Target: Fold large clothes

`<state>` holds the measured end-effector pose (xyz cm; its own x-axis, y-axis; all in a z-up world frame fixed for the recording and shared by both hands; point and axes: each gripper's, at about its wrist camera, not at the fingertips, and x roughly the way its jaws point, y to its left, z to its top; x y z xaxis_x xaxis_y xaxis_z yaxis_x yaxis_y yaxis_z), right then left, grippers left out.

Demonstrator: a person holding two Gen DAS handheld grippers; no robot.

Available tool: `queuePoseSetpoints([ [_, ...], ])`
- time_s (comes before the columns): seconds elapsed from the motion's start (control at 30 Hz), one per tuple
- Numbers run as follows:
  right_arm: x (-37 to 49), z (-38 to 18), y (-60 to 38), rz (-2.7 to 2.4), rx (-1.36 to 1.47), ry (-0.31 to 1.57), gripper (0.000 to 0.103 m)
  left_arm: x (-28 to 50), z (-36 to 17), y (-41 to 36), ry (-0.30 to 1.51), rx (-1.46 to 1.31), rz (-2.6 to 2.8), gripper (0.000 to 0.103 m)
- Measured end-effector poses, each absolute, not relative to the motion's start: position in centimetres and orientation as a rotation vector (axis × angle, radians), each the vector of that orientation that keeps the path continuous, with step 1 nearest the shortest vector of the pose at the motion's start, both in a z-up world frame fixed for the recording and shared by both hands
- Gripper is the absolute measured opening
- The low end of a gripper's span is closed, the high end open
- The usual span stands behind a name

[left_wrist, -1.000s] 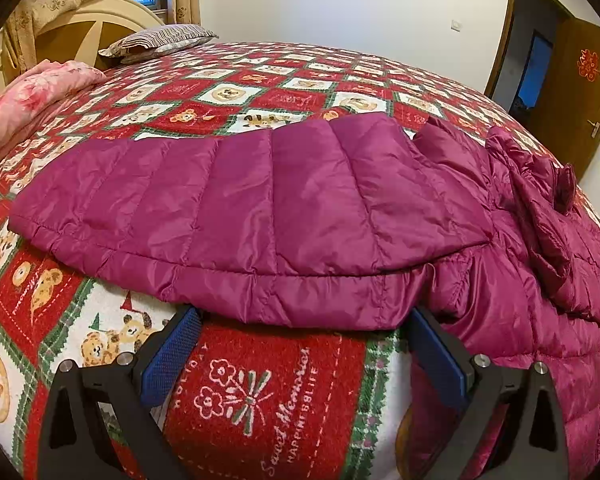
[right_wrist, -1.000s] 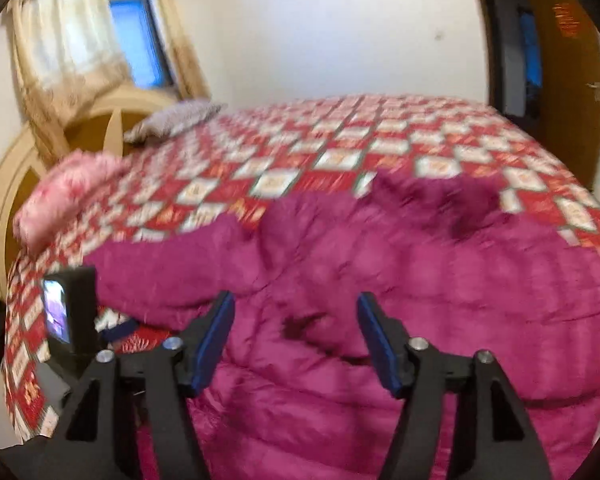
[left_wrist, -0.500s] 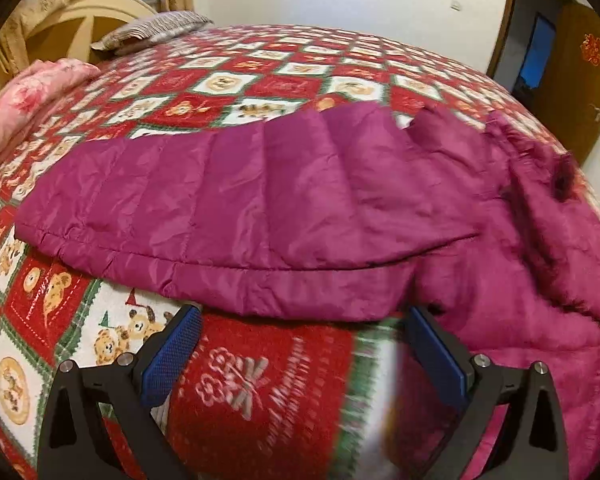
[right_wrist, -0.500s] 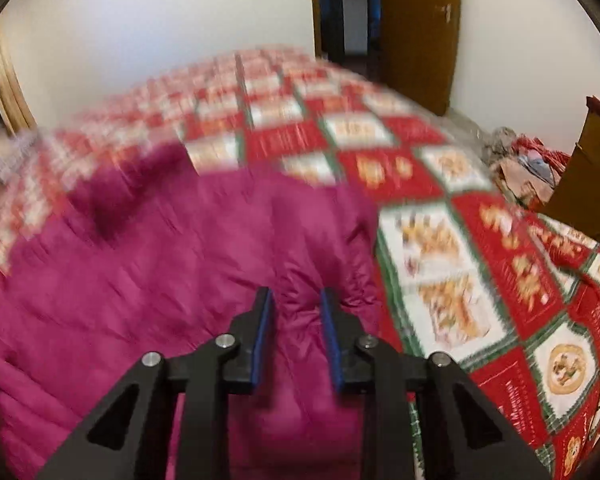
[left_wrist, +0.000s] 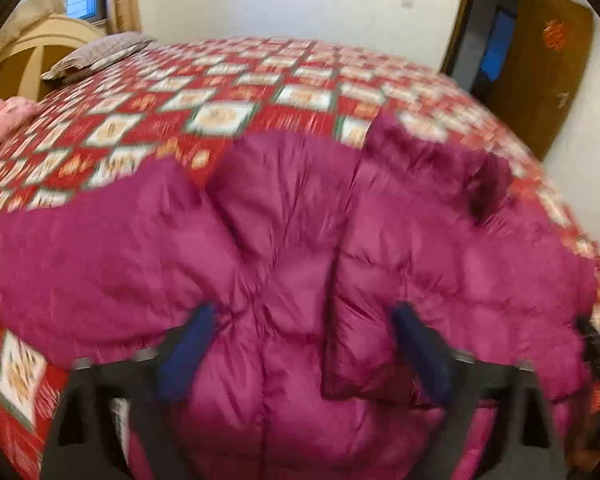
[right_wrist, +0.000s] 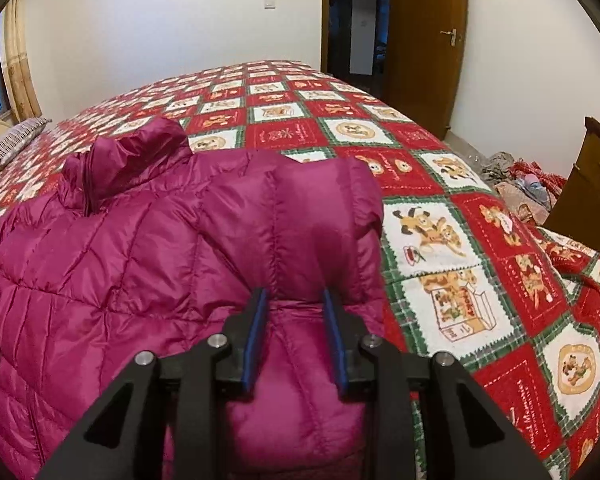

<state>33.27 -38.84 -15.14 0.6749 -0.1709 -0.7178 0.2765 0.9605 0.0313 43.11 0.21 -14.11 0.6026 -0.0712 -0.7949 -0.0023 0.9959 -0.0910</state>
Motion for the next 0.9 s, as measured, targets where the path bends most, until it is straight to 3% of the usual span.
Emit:
queuePoseSetpoints([
  [0.23, 33.6, -15.3, -38.6, -0.228, 0.138, 0.788, 0.043, 41.5, -14.7, -0.4, 0.869, -0.05, 0.016, 0.081],
  [0.4, 33.7, -15.4, -38.4, -0.234, 0.131, 0.787, 0.045, 39.0, -11.5, 2.2, 0.791, -0.119, 0.018, 0.081],
  [0.6, 33.6, -15.3, -38.3, -0.235, 0.125, 0.786, 0.049, 36.3, -9.4, 13.7, 0.682, -0.303, 0.244, 0.085],
  [0.8, 33.7, -15.4, -38.2, -0.242, 0.118, 0.787, 0.05, 35.9, -11.3, 26.5, 0.659, -0.516, 0.561, 0.085],
  [0.9, 33.7, -15.4, -38.1, -0.245, 0.114, 0.788, 0.05, 37.4, -13.7, 30.3, 0.741, -0.639, 0.647, 0.085],
])
